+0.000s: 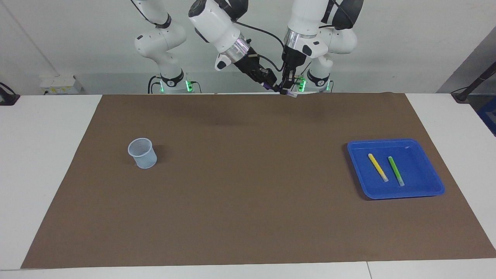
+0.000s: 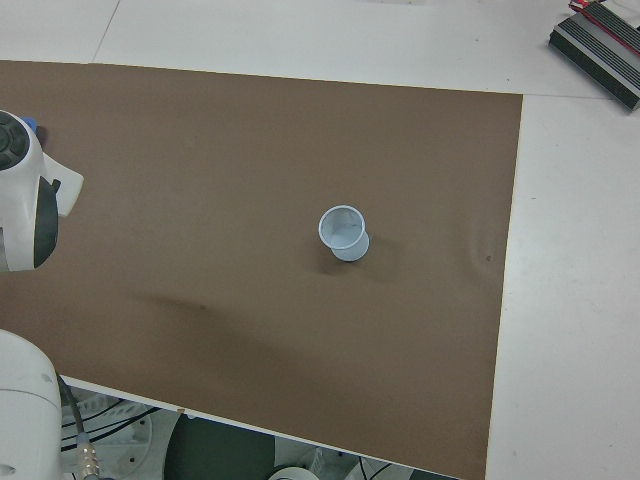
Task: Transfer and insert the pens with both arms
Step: 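Grasp the purple pen tip with the right gripper beside the left gripper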
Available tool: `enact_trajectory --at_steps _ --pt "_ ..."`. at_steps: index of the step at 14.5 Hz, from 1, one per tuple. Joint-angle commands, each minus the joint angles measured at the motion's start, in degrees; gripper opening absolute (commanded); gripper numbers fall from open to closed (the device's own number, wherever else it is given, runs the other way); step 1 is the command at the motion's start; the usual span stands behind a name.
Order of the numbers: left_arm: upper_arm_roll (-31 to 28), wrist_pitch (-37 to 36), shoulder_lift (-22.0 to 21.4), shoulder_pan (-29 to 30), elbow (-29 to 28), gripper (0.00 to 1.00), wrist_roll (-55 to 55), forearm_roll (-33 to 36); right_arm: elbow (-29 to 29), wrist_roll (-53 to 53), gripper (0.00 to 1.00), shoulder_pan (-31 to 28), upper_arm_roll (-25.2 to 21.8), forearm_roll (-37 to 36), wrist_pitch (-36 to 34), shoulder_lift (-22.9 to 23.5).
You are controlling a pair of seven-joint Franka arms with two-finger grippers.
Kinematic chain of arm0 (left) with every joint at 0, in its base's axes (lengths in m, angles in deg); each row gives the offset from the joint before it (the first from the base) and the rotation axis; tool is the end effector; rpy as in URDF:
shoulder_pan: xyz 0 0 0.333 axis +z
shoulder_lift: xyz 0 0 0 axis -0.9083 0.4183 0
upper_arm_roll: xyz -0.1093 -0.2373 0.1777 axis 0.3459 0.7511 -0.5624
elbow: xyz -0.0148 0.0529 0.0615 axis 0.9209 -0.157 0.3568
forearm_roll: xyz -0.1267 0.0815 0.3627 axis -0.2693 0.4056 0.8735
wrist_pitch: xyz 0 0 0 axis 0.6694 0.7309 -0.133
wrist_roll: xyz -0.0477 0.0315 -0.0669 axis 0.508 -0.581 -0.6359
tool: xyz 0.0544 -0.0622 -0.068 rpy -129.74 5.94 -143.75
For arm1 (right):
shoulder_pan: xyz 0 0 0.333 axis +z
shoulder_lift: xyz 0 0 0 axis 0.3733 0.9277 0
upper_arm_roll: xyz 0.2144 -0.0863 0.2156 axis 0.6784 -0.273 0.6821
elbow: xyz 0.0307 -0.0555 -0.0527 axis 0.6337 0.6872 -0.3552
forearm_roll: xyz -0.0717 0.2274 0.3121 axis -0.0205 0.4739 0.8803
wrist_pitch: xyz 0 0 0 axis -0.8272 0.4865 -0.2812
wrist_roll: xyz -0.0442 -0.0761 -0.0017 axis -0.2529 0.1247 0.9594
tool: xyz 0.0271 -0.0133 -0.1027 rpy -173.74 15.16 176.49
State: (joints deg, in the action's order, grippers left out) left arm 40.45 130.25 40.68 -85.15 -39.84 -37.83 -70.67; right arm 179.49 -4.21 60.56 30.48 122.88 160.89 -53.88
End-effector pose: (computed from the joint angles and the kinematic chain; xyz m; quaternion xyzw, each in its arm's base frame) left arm 0.3951 -0.3020 0.5892 0.7772 0.6231 -0.0053 0.0879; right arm 0.4244 0.3659 0.5496 -0.8498 0.3964 0.0936 0.3347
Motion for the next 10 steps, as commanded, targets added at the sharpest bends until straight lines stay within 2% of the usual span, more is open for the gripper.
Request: enact_trajectory --at_steps 1,10 --pt "-0.56 -1.58 -1.07 -0.78 -0.13 0.0 -0.72 -0.66 -0.15 2.61 0.45 -0.5 0.07 1.6 -0.19 -0.23" --pt "-0.47 -1.75 -1.24 -0.96 -0.13 0.0 -0.72 -0.66 -0.15 2.52 0.29 -0.5 0.07 1.6 -0.02 -0.23"
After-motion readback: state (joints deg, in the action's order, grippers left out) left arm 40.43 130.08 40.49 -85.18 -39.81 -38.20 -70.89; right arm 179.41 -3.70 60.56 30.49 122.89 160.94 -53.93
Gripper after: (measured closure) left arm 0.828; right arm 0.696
